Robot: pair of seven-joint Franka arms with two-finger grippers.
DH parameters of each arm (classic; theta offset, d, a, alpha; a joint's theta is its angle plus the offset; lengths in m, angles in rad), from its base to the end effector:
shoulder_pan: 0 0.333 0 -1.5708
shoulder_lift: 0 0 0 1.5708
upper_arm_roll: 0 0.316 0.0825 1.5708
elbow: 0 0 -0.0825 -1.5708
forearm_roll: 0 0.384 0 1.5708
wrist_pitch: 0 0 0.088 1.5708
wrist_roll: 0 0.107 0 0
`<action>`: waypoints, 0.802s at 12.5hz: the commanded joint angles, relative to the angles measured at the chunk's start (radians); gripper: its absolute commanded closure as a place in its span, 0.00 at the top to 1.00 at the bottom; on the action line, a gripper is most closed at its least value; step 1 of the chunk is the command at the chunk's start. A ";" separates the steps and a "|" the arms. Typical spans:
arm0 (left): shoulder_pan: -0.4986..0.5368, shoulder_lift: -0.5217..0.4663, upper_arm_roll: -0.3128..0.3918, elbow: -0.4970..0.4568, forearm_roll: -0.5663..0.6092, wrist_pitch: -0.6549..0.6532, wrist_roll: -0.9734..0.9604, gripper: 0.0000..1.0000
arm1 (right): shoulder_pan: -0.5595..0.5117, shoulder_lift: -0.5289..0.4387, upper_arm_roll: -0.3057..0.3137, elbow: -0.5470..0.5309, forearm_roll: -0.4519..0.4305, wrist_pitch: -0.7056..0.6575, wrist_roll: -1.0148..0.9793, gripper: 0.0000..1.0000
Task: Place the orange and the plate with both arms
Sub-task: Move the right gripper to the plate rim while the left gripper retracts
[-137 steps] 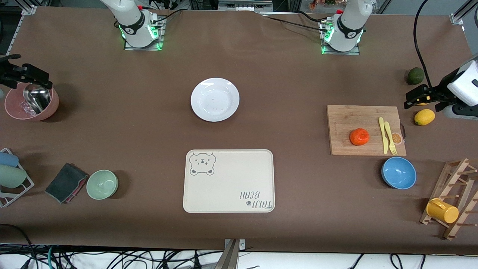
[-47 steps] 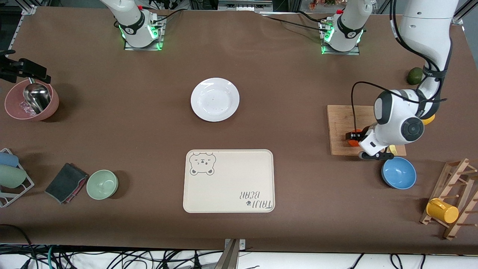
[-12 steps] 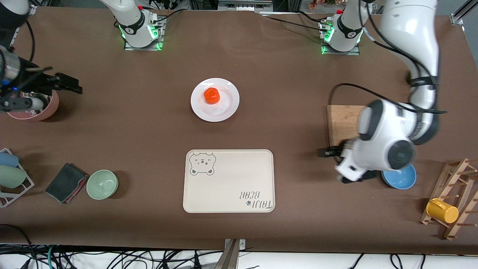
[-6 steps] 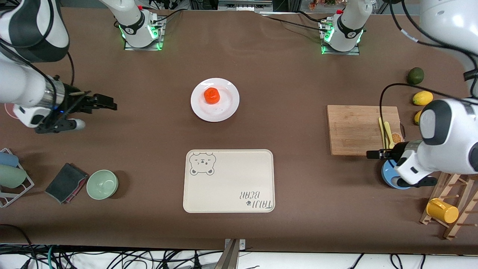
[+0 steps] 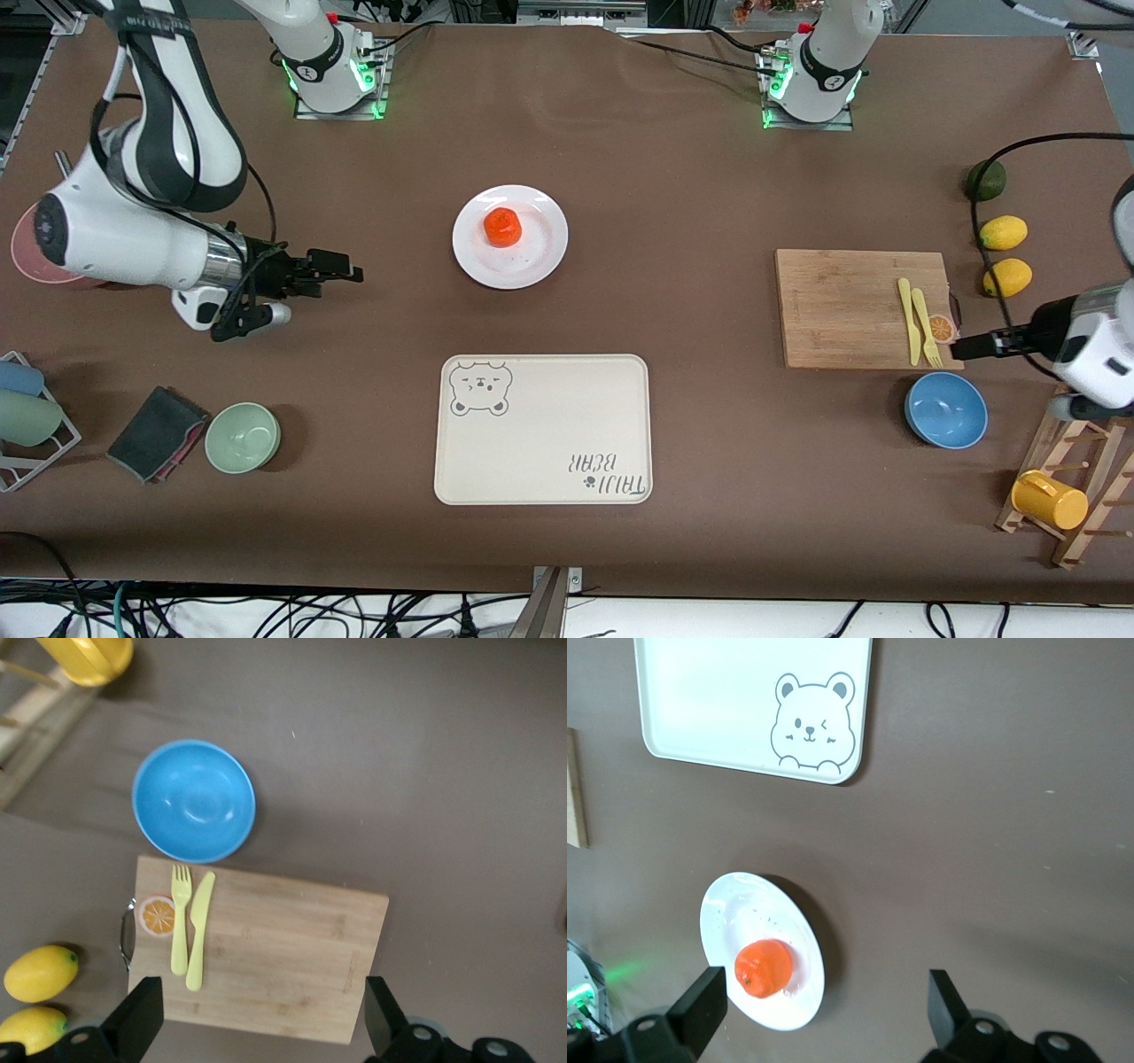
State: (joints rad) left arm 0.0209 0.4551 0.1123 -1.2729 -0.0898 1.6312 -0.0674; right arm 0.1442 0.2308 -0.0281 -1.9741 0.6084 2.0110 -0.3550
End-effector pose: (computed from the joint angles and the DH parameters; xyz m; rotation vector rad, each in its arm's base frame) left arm 0.6791 0.0663 0.4884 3.0800 0.3109 -0.1438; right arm 0.5749 0.1017 0.3472 -2.5958 -0.1970 0.1648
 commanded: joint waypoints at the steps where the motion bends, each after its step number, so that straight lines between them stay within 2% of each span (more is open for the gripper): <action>1: -0.001 -0.217 -0.017 -0.187 -0.024 0.097 -0.018 1.00 | -0.006 -0.016 0.043 -0.141 0.162 0.119 -0.154 1.00; 2: -0.004 -0.264 -0.017 -0.216 -0.025 0.126 -0.018 1.00 | -0.006 -0.010 0.069 -0.196 0.242 0.173 -0.203 1.00; 4: -0.021 -0.367 -0.019 -0.333 -0.011 0.130 -0.015 1.00 | -0.006 -0.001 0.144 -0.274 0.396 0.260 -0.298 1.00; 5: -0.018 -0.384 -0.019 -0.356 -0.011 0.130 -0.011 1.00 | -0.006 0.008 0.175 -0.302 0.456 0.302 -0.327 1.00; 6: -0.015 -0.395 -0.017 -0.362 -0.010 0.130 0.015 1.00 | -0.006 0.022 0.227 -0.322 0.514 0.366 -0.359 1.00; 8: -0.013 -0.424 -0.019 -0.376 -0.010 0.121 0.137 1.00 | -0.006 0.056 0.292 -0.354 0.623 0.466 -0.433 1.00; 10: -0.019 -0.426 -0.017 -0.375 -0.010 0.115 0.262 1.00 | -0.005 0.055 0.303 -0.405 0.759 0.468 -0.548 1.00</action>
State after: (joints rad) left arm 0.0063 0.0641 0.0943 -1.6079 -0.0982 1.7305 0.0907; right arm 0.1495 0.2934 0.2636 -2.3340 1.2687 2.4647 -0.7993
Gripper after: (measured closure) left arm 0.000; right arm 0.000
